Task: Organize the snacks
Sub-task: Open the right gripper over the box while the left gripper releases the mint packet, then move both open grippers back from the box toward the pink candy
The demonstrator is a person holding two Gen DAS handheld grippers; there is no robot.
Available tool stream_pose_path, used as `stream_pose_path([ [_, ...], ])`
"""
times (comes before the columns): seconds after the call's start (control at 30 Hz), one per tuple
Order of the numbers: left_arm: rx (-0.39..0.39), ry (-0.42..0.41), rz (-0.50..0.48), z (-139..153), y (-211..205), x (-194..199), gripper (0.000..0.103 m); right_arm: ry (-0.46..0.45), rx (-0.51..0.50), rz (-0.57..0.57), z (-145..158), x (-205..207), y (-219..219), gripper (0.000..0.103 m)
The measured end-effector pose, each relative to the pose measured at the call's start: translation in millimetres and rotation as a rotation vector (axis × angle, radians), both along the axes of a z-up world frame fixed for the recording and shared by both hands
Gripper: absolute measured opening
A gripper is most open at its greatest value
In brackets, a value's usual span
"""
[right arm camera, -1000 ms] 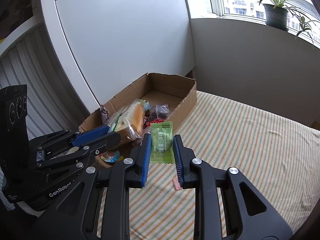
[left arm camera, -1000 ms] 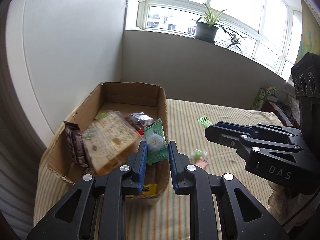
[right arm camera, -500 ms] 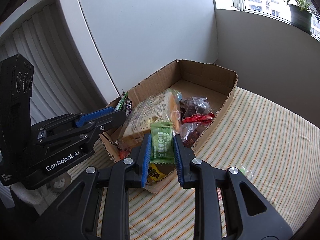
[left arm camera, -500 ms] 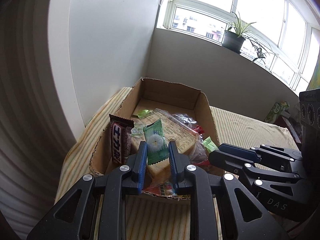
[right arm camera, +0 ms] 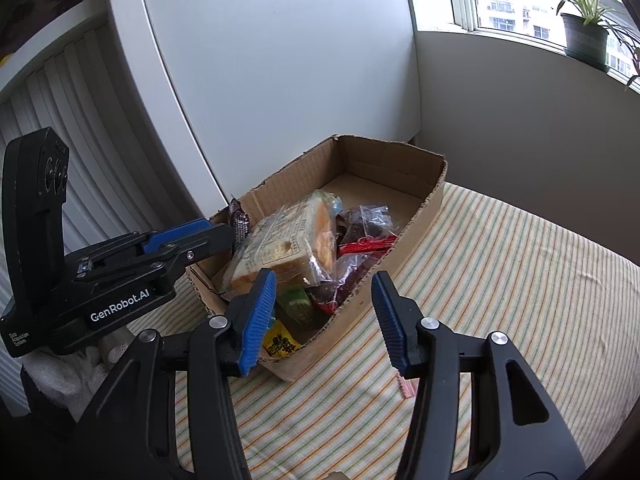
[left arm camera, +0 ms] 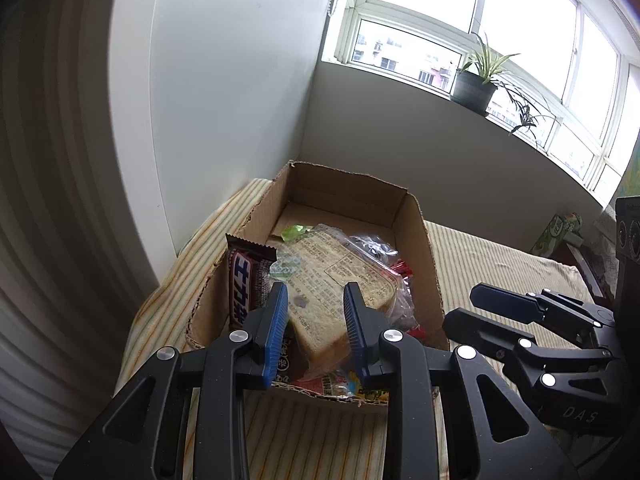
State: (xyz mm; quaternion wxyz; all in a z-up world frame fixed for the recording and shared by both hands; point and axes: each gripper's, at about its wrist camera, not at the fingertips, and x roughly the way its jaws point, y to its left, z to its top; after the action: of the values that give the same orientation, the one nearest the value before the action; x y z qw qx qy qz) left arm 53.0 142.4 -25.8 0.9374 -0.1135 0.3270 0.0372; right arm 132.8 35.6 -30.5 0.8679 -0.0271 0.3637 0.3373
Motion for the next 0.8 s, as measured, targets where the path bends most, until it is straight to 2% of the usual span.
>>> stream_pose_path([
  [0.2,0.008,-0.018,-0.042,5.4,-17.6,-3.7,0.027,0.055,0.04,-0.081,0.5,25.8,-45.9,0.052],
  [0.37,0.024,-0.009,-0.125,5.5,-49.0,-2.3,0.027,0.154,0.05,-0.097,-13.2,53.5,-74.0,0.052],
  [0.6,0.076,0.008,-0.256,1.3,-99.2,-5.5,0.027,0.223,-0.035,-0.052,-41.7,70.1,-76.1,0.052],
  [0.77,0.074,0.06,-0.342,-12.1,-123.4,-3.5,0.027,0.252,-0.077,-0.009,-57.7,74.1,-69.6,0.051],
  [0.8,0.077,0.073,-0.36,-15.1,-128.8,-2.8,0.027,0.261,-0.079,0.004,-60.2,75.2,-68.2,0.048],
])
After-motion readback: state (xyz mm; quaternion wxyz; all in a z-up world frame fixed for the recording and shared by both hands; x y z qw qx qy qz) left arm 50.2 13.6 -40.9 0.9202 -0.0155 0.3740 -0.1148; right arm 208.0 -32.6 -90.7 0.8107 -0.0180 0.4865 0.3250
